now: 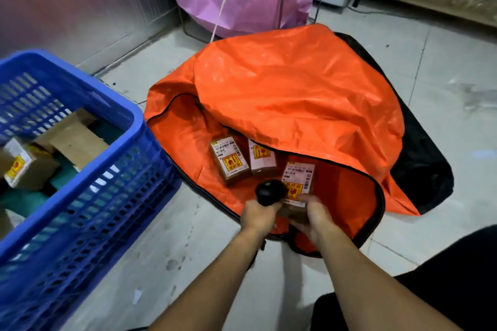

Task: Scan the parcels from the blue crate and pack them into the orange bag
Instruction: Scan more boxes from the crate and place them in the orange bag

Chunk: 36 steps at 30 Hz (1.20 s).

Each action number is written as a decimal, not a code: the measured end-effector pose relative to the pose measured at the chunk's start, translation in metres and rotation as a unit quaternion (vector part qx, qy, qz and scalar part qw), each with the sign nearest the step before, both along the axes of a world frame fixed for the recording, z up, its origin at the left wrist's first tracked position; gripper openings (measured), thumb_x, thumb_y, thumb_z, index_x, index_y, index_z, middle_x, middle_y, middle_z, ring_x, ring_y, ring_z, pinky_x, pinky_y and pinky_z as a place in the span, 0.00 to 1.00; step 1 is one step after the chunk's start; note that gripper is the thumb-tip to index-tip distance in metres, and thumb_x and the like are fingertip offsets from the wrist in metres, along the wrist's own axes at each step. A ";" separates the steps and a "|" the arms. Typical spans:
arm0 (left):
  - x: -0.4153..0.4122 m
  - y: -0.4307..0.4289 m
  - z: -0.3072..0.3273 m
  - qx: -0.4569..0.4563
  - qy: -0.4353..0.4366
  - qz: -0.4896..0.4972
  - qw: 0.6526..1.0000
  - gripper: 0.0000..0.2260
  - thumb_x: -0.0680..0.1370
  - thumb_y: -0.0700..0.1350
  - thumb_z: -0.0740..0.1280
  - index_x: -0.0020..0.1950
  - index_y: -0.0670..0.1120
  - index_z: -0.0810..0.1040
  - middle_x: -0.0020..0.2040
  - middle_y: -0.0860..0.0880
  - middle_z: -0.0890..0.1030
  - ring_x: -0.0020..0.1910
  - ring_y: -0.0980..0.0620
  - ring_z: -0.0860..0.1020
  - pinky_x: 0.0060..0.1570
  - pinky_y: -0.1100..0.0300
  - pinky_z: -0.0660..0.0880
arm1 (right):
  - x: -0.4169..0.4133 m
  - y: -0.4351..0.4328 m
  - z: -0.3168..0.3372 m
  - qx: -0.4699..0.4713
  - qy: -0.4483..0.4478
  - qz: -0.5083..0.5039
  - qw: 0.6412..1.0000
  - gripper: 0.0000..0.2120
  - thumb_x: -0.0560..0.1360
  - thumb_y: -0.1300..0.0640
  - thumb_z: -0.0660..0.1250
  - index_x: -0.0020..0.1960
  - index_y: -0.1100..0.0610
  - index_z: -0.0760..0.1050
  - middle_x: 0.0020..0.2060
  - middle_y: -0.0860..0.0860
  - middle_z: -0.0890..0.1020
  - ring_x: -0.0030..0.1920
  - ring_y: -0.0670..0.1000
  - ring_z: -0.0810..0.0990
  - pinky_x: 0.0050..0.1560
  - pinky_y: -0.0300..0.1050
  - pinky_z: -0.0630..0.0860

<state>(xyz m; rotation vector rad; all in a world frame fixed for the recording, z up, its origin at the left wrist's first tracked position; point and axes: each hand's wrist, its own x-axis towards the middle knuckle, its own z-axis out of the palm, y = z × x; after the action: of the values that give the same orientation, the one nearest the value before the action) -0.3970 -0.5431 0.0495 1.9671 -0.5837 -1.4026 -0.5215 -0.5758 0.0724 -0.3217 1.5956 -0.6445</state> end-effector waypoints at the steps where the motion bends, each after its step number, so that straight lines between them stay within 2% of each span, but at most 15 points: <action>1: -0.004 -0.007 -0.001 0.001 0.010 0.014 1.000 0.12 0.74 0.53 0.77 0.42 0.45 0.84 0.31 0.46 0.83 0.29 0.47 0.80 0.36 0.55 0.77 | 0.001 -0.006 0.000 0.000 -0.004 -0.022 1.000 0.04 0.80 0.58 0.64 0.53 0.57 0.76 0.50 0.62 0.82 0.50 0.59 0.82 0.56 0.57 0.81; 6: -0.020 -0.036 -0.010 -0.004 0.025 0.070 0.997 0.16 0.69 0.56 0.78 0.44 0.43 0.86 0.39 0.43 0.87 0.33 0.45 0.82 0.35 0.53 0.77 | 0.003 -0.026 -0.005 -0.004 -0.036 -0.098 0.994 0.09 0.80 0.54 0.63 0.52 0.59 0.78 0.42 0.58 0.83 0.38 0.57 0.81 0.39 0.48 0.81; 8: -0.019 -0.044 -0.016 -0.013 0.020 0.057 0.998 0.17 0.67 0.58 0.78 0.43 0.45 0.86 0.37 0.44 0.87 0.34 0.45 0.83 0.36 0.52 0.80 | 0.004 -0.032 -0.002 -0.004 -0.041 -0.128 0.991 0.14 0.81 0.48 0.61 0.52 0.58 0.78 0.39 0.56 0.82 0.36 0.56 0.80 0.29 0.44 0.77; 9: -0.017 -0.045 -0.017 -0.016 0.012 0.045 0.999 0.16 0.67 0.58 0.76 0.43 0.46 0.86 0.37 0.45 0.87 0.35 0.44 0.84 0.38 0.48 0.83 | 0.003 -0.033 -0.001 -0.005 -0.042 -0.134 0.990 0.17 0.82 0.44 0.60 0.51 0.57 0.78 0.39 0.56 0.81 0.36 0.56 0.80 0.28 0.43 0.76; 11: -0.010 -0.043 -0.012 -0.023 0.005 0.014 1.000 0.14 0.70 0.55 0.75 0.46 0.46 0.86 0.36 0.47 0.87 0.35 0.44 0.85 0.39 0.47 0.84 | 0.001 -0.037 0.003 -0.010 -0.023 -0.117 0.993 0.20 0.82 0.38 0.59 0.48 0.54 0.76 0.40 0.55 0.80 0.38 0.56 0.79 0.34 0.47 0.74; 13: 0.001 -0.034 0.000 -0.029 0.007 -0.007 1.000 0.09 0.75 0.50 0.75 0.48 0.45 0.85 0.37 0.47 0.86 0.28 0.48 0.82 0.35 0.54 0.80 | 0.001 -0.036 0.003 -0.003 0.000 -0.093 0.996 0.17 0.81 0.39 0.61 0.49 0.53 0.76 0.43 0.55 0.80 0.41 0.57 0.80 0.41 0.51 0.78; 15: 0.017 -0.026 0.003 -0.030 0.009 -0.010 0.999 0.07 0.77 0.49 0.75 0.49 0.46 0.84 0.38 0.47 0.85 0.25 0.50 0.80 0.34 0.59 0.76 | 0.006 -0.031 0.003 0.001 0.018 -0.058 0.998 0.13 0.81 0.43 0.63 0.55 0.52 0.77 0.51 0.56 0.81 0.50 0.59 0.82 0.52 0.55 0.81; 17: 0.035 -0.016 0.011 -0.032 0.005 -0.015 0.999 0.04 0.78 0.49 0.75 0.48 0.49 0.83 0.38 0.48 0.84 0.26 0.50 0.80 0.33 0.61 0.75 | 0.014 -0.023 0.000 0.002 0.037 -0.021 0.999 0.19 0.79 0.44 0.65 0.65 0.53 0.75 0.59 0.57 0.80 0.57 0.59 0.81 0.58 0.55 0.81; 20: 0.059 -0.005 0.033 -0.046 0.020 -0.034 0.998 0.05 0.78 0.50 0.76 0.48 0.52 0.81 0.44 0.48 0.86 0.29 0.47 0.83 0.35 0.58 0.77 | 0.029 -0.012 0.011 -0.019 0.069 0.075 0.995 0.18 0.79 0.45 0.67 0.63 0.55 0.75 0.56 0.57 0.81 0.55 0.58 0.83 0.53 0.53 0.82; 23: 0.083 0.011 0.065 -0.060 0.042 -0.087 0.994 0.05 0.78 0.47 0.76 0.51 0.51 0.83 0.47 0.43 0.87 0.30 0.47 0.84 0.32 0.59 0.78 | 0.052 -0.006 0.036 -0.068 0.122 0.225 0.964 0.11 0.81 0.48 0.65 0.50 0.56 0.77 0.42 0.55 0.82 0.41 0.56 0.84 0.49 0.53 0.84; 25: 0.097 0.023 0.089 -0.072 0.034 -0.115 0.990 0.07 0.78 0.45 0.76 0.54 0.50 0.83 0.47 0.40 0.88 0.31 0.46 0.84 0.31 0.59 0.78 | 0.069 -0.003 0.058 -0.119 0.124 0.280 0.944 0.13 0.82 0.52 0.63 0.46 0.60 0.77 0.36 0.56 0.81 0.32 0.55 0.82 0.37 0.48 0.82; 26: 0.103 0.027 0.100 -0.078 0.023 -0.121 0.989 0.07 0.78 0.45 0.76 0.54 0.49 0.84 0.47 0.39 0.87 0.31 0.46 0.83 0.31 0.59 0.78 | 0.076 -0.003 0.066 -0.140 0.119 0.295 0.938 0.13 0.83 0.53 0.63 0.48 0.62 0.78 0.35 0.58 0.82 0.30 0.55 0.81 0.34 0.45 0.79; 29: 0.127 0.039 0.143 -0.111 -0.017 -0.107 0.988 0.05 0.77 0.46 0.77 0.51 0.46 0.84 0.43 0.39 0.87 0.32 0.45 0.83 0.33 0.58 0.79 | 0.096 0.002 0.099 -0.180 0.092 0.318 0.926 0.16 0.83 0.51 0.62 0.52 0.65 0.80 0.36 0.59 0.83 0.30 0.55 0.80 0.32 0.42 0.77; 33: 0.155 0.059 0.207 -0.156 -0.054 -0.112 0.980 0.06 0.78 0.47 0.76 0.49 0.46 0.83 0.41 0.40 0.88 0.33 0.43 0.84 0.39 0.54 0.79 | 0.121 0.010 0.144 -0.224 0.030 0.306 0.925 0.12 0.84 0.56 0.60 0.52 0.62 0.78 0.36 0.60 0.80 0.28 0.54 0.76 0.30 0.41 0.71; 36: 0.189 0.090 0.258 -0.200 -0.069 -0.085 0.974 0.04 0.79 0.44 0.74 0.50 0.44 0.82 0.41 0.37 0.86 0.29 0.46 0.82 0.37 0.54 0.80 | 0.145 0.020 0.173 -0.252 -0.004 0.327 0.911 0.08 0.80 0.59 0.63 0.50 0.62 0.79 0.32 0.58 0.80 0.29 0.55 0.75 0.32 0.43 0.67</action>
<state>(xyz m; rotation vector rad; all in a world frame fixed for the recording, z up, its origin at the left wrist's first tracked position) -0.2076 -0.4535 0.3079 1.7258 -1.0342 -1.1413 -0.3760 -0.5559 0.2454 -1.1783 1.1798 -0.5120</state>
